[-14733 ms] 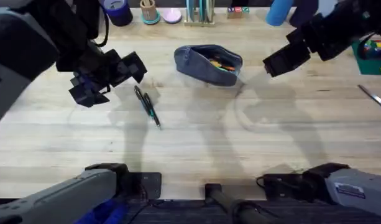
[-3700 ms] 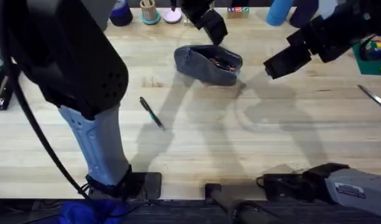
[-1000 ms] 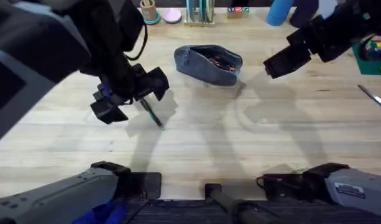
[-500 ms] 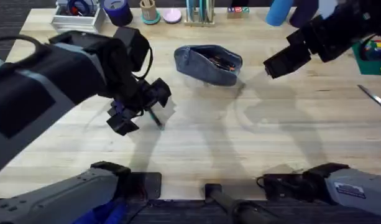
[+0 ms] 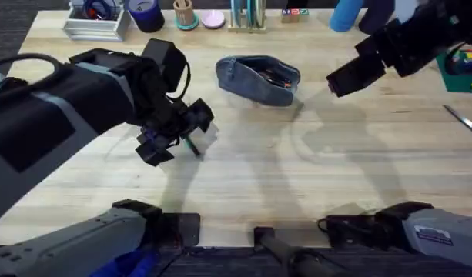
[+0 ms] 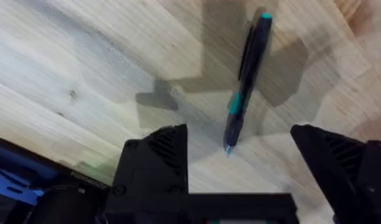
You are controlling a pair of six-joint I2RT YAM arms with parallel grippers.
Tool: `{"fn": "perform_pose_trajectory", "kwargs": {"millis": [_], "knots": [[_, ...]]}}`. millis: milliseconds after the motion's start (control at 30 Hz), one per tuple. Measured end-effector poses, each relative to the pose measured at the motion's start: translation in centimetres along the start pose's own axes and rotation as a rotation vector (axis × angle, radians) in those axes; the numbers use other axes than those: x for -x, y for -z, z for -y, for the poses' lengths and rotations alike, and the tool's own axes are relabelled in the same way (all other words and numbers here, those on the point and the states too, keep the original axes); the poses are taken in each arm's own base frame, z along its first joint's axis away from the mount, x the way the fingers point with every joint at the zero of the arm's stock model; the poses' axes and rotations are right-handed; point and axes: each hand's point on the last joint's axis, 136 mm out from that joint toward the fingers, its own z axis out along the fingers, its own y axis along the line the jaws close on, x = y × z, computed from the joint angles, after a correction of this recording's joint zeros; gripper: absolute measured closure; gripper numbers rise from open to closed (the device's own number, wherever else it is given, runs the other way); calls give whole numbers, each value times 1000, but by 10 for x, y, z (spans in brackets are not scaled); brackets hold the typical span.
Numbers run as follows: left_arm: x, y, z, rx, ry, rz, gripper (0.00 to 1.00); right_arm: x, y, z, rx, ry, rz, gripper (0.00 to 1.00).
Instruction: Unzip the bag, pick up the pens from the table one at a time and place them inside, then zip the bag closed.
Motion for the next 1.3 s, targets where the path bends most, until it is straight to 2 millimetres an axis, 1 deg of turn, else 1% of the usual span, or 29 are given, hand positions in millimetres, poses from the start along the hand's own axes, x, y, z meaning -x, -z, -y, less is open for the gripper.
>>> {"fn": "perform_pose_trajectory", "kwargs": {"millis": [300, 533, 800, 1000, 1133, 1200, 1300], "knots": [[3, 0, 2, -6, -4, 15, 8, 0, 0, 0, 0, 0, -1, 6], [4, -8, -1, -3, -8, 29, 6, 0, 0, 0, 0, 0, -1, 5], [6, -9, 0, -5, -10, 34, 6, 0, 0, 0, 0, 0, 0, 5], [8, -25, 0, 40, -10, 14, 6, 0, 0, 0, 0, 0, 0, 6], [8, -26, 0, 45, -10, 12, 2, 0, 0, 0, 0, 0, 0, 5], [8, -26, 0, 49, -10, 10, 36, 0, 0, 0, 0, 0, 0, 5], [8, -26, 0, 49, -12, 9, 129, 0, 0, 0, 0, 0, 0, 5]]}}
